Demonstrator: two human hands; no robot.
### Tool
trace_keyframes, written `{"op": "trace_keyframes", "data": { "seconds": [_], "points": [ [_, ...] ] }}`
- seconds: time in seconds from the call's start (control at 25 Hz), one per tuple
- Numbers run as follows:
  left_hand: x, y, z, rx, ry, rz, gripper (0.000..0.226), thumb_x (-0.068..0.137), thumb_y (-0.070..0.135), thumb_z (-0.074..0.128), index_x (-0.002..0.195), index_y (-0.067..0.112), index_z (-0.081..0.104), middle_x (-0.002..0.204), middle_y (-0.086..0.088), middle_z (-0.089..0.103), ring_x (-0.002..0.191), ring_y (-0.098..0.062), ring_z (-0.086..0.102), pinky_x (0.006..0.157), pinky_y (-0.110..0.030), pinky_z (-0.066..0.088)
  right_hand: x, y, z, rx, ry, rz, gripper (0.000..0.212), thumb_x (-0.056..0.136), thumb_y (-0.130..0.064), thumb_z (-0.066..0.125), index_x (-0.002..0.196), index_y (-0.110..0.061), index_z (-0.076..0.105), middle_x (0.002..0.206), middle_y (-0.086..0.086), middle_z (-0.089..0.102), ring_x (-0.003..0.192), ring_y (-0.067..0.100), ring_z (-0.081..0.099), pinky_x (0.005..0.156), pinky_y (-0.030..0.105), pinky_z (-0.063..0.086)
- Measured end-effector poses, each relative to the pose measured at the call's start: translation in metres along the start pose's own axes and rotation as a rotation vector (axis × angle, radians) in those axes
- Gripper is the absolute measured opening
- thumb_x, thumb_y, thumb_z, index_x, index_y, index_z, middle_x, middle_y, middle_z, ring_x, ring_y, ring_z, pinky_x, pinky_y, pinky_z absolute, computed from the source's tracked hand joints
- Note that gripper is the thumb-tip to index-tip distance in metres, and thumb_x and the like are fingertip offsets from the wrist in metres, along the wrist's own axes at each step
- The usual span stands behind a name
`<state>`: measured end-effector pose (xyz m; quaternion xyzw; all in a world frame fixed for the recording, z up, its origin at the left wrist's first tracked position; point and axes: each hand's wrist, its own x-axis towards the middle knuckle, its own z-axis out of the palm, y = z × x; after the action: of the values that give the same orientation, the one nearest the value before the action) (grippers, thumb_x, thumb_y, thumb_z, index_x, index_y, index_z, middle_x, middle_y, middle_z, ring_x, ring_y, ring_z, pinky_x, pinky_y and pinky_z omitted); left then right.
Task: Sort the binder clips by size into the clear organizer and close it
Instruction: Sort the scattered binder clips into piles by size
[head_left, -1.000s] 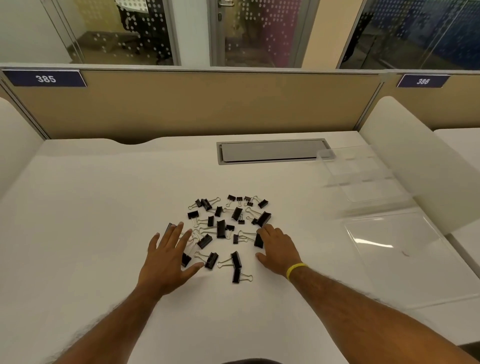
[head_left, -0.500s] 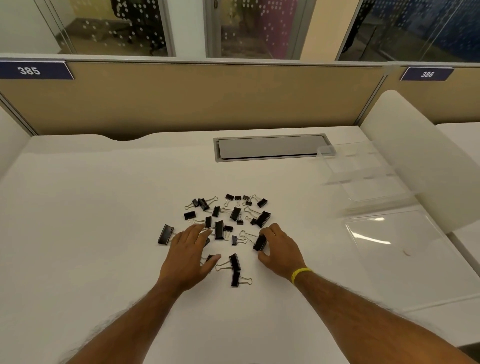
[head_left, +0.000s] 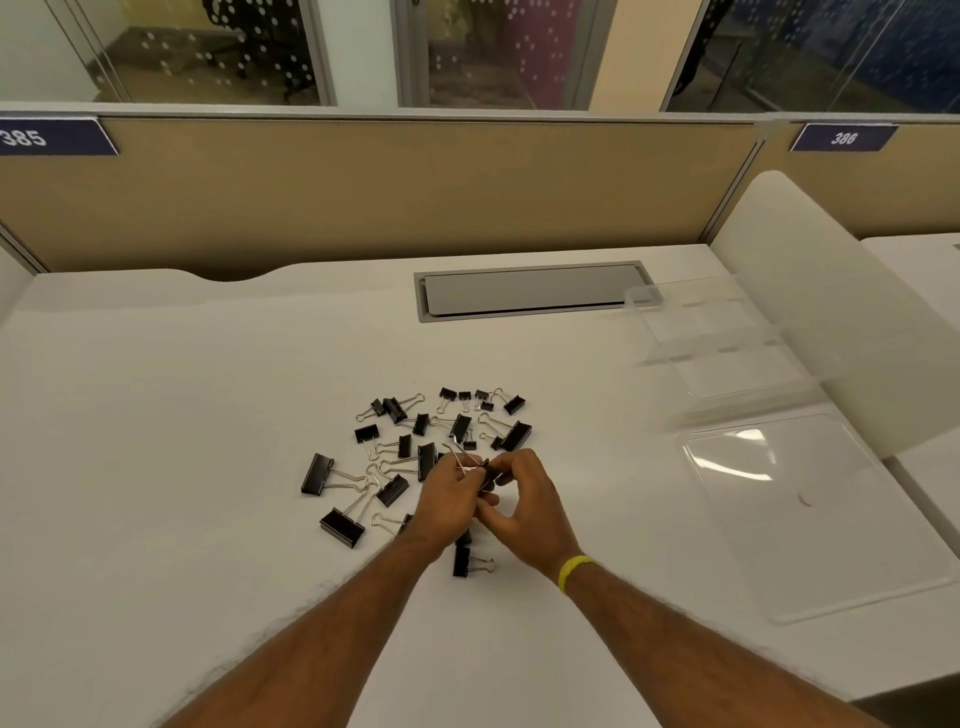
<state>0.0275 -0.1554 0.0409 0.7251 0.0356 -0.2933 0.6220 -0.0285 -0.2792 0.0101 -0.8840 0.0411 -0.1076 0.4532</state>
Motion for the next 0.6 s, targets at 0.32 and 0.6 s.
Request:
{"op": "trace_keyframes", "data": {
  "seconds": [0.32, 0.6],
  "points": [
    [0.014, -0.005, -0.050, 0.066, 0.141, 0.007, 0.014, 0.098, 0.010, 0.047, 0.109, 0.012, 0.055, 0.094, -0.013, 0.068, 0.069, -0.015, 0.063, 0.058, -0.024, 0.052, 0.054, 0.038, -0.025, -0.523, -0.016, 0.126, 0.053, 0.075, -0.042, 0.070, 0.118, -0.017, 0.053, 0.116, 0.002, 0.049, 0.106, 0.021, 0.048, 0.092, 0.037, 0.042],
    [0.016, -0.017, -0.066, 0.090, 0.152, 0.003, 0.013, 0.095, 0.011, 0.052, 0.107, 0.014, 0.058, 0.092, -0.008, 0.068, 0.063, -0.010, 0.061, 0.058, -0.024, 0.051, 0.067, 0.057, -0.016, -0.491, -0.102, 0.165, 0.047, 0.081, -0.031, 0.068, 0.121, -0.016, 0.049, 0.119, 0.002, 0.051, 0.107, 0.024, 0.049, 0.091, 0.038, 0.045]
  ]
}}
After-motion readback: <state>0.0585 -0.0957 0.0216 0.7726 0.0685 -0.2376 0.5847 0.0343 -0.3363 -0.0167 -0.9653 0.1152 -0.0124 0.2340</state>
